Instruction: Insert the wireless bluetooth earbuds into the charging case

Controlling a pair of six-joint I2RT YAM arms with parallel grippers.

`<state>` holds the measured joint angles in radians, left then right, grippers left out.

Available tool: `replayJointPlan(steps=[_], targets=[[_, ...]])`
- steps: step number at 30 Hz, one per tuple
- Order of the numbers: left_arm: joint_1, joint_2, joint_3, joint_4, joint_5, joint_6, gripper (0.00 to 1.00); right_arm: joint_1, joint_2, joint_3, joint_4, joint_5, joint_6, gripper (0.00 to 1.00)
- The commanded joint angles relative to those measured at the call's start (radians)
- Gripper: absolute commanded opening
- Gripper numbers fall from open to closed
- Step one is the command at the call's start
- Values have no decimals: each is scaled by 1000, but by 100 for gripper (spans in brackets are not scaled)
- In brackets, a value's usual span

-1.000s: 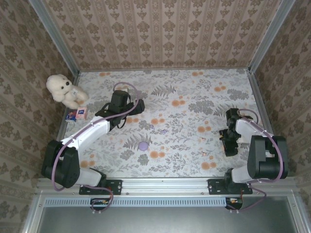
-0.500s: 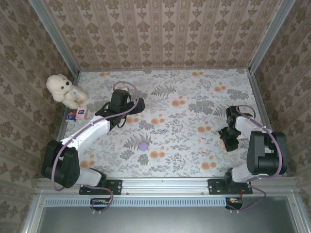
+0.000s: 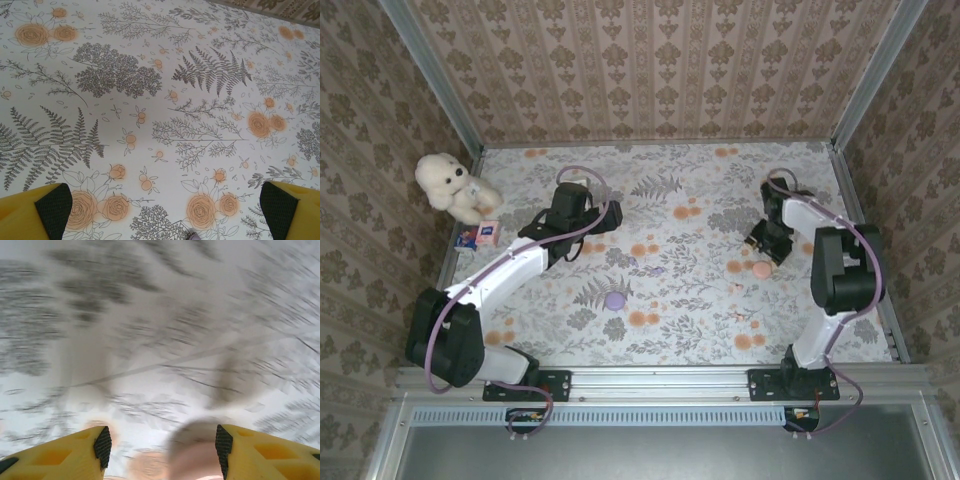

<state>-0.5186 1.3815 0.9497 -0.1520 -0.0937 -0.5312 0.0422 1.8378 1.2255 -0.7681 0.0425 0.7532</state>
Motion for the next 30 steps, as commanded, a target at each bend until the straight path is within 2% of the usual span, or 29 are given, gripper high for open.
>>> replayJointPlan(steps=[1, 5, 8, 15, 23, 30], targets=[[-11, 10, 38, -24, -21, -1, 100, 74, 77, 117, -107, 93, -145, 62], [-21, 8, 45, -31, -30, 1, 100, 145, 121, 208, -138, 133, -168, 63], [-26, 10, 49, -33, -33, 3, 100, 160, 98, 223, -137, 166, -164, 67], [-39, 26, 57, -30, -37, 2, 100, 133, -20, 112, -127, 216, -147, 81], [-55, 48, 80, -30, -35, 8, 100, 33, -194, -171, -10, 58, -40, 90], [-63, 66, 99, -32, -30, 13, 100, 19, -249, -285, 91, -76, 24, 91]])
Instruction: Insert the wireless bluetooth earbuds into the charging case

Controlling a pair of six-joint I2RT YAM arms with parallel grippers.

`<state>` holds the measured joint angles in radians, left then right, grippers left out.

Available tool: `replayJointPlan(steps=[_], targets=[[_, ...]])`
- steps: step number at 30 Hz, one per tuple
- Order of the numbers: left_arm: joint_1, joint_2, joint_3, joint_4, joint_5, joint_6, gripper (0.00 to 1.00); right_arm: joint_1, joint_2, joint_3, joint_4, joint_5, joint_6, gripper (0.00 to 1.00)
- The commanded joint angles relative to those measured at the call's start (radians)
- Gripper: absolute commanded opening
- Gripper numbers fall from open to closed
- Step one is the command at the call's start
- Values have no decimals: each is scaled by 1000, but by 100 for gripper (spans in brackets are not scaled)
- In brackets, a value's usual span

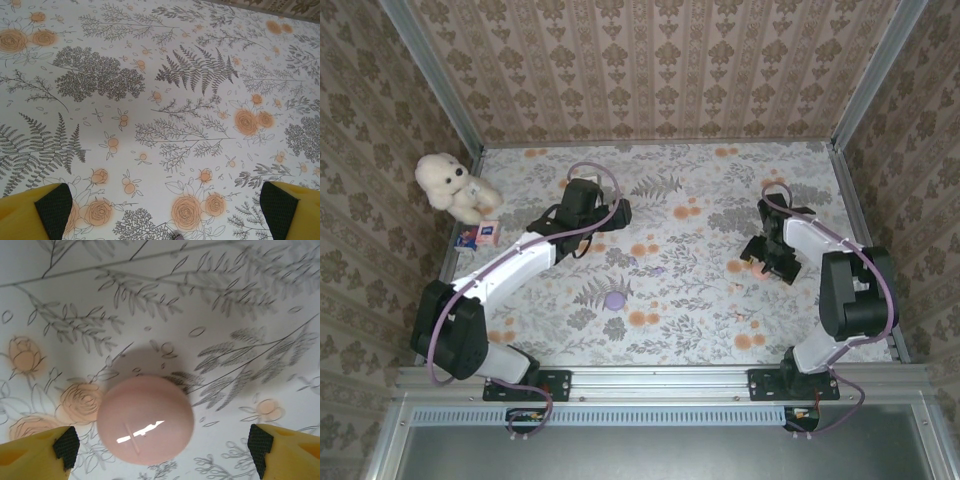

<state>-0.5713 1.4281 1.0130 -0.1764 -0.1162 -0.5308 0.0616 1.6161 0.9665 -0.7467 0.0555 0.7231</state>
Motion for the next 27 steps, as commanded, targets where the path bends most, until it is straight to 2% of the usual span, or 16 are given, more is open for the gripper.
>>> replayJointPlan(steps=[1, 14, 27], targets=[[-13, 21, 40, -8, -6, 11, 100, 0, -26, -35, 87, -108, 64, 91], [-25, 28, 44, -11, -15, 12, 100, 18, -2, -43, 204, -245, 133, 88], [-45, 40, 52, -15, -29, 9, 100, 183, 102, 122, 233, -291, 162, 86]])
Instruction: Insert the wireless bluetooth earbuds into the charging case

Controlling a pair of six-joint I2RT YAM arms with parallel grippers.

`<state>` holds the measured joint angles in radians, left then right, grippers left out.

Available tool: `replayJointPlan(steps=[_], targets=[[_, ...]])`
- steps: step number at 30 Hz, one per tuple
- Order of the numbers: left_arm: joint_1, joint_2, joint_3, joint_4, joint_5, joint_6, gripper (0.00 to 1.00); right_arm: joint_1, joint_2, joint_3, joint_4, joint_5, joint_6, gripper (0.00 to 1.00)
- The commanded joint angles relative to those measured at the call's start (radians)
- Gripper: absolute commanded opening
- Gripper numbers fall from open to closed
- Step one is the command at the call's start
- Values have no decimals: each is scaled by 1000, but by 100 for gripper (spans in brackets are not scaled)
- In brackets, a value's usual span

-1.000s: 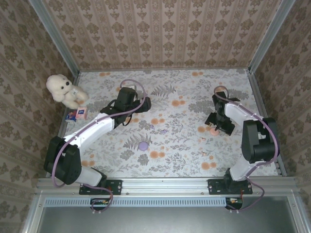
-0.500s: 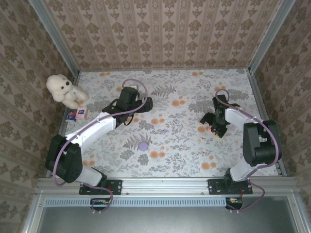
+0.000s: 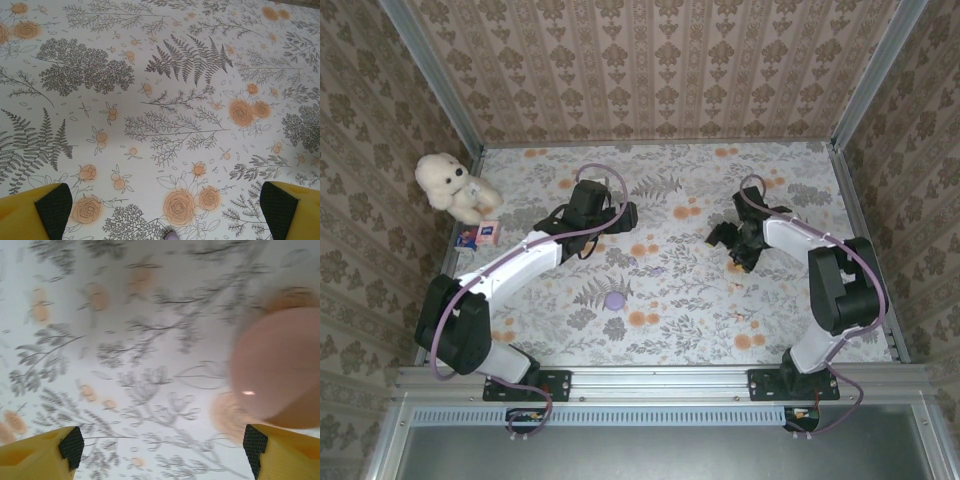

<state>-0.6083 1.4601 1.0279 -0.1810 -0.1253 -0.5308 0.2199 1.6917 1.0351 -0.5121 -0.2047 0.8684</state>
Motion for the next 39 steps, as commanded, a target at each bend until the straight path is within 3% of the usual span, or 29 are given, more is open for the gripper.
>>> replayJointPlan(steps=[1, 6, 13, 16, 22, 39], targets=[[-9, 9, 37, -12, -20, 9, 100, 33, 32, 72, -15, -36, 14, 86], [-13, 8, 41, -15, -26, 10, 100, 64, -7, 143, -128, -9, -21, 85], [-16, 25, 53, -12, -19, 12, 100, 40, -46, 191, -342, 329, 10, 85], [-19, 26, 54, -12, -19, 14, 100, 12, -35, 168, -373, 395, 85, 85], [-21, 26, 50, -12, -20, 17, 100, -7, -1, 143, -358, 380, 193, 86], [-21, 33, 46, 0, -11, 20, 100, -16, 117, 146, -298, 304, 237, 84]])
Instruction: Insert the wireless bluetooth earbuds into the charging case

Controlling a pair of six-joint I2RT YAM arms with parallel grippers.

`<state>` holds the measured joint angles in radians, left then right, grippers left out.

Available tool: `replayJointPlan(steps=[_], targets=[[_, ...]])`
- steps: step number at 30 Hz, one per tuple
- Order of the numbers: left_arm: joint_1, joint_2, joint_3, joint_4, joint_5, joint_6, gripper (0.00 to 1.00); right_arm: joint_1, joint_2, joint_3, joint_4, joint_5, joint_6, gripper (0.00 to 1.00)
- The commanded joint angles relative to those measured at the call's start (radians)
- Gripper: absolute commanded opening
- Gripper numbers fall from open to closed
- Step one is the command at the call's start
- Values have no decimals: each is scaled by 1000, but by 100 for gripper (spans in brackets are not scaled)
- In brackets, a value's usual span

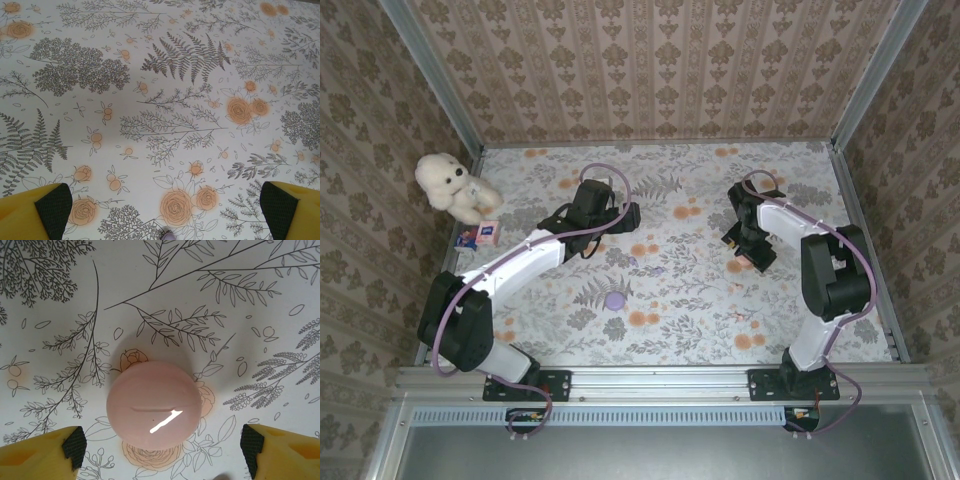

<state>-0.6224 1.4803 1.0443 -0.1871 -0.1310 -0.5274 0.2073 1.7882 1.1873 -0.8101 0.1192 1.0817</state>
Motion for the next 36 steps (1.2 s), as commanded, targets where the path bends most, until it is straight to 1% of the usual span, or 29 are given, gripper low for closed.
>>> replayJointPlan(steps=[1, 6, 11, 27, 32, 36], targets=[[-7, 12, 30, 6, -5, 17, 100, -4, 24, -6, 4, -20, 23, 83], [-6, 15, 36, 6, -1, 17, 100, -8, 47, -6, 30, -18, 4, 80], [-7, 16, 42, 3, 0, 18, 100, -18, 51, -17, 62, -17, -26, 74], [-16, 38, 62, -6, 3, 12, 100, -35, 81, -28, 98, -42, -102, 71], [-22, 46, 72, -12, 1, 12, 100, -35, 85, -28, 92, -46, -125, 69], [-26, 50, 77, -13, 0, 13, 100, -36, 88, -25, 94, -52, -137, 65]])
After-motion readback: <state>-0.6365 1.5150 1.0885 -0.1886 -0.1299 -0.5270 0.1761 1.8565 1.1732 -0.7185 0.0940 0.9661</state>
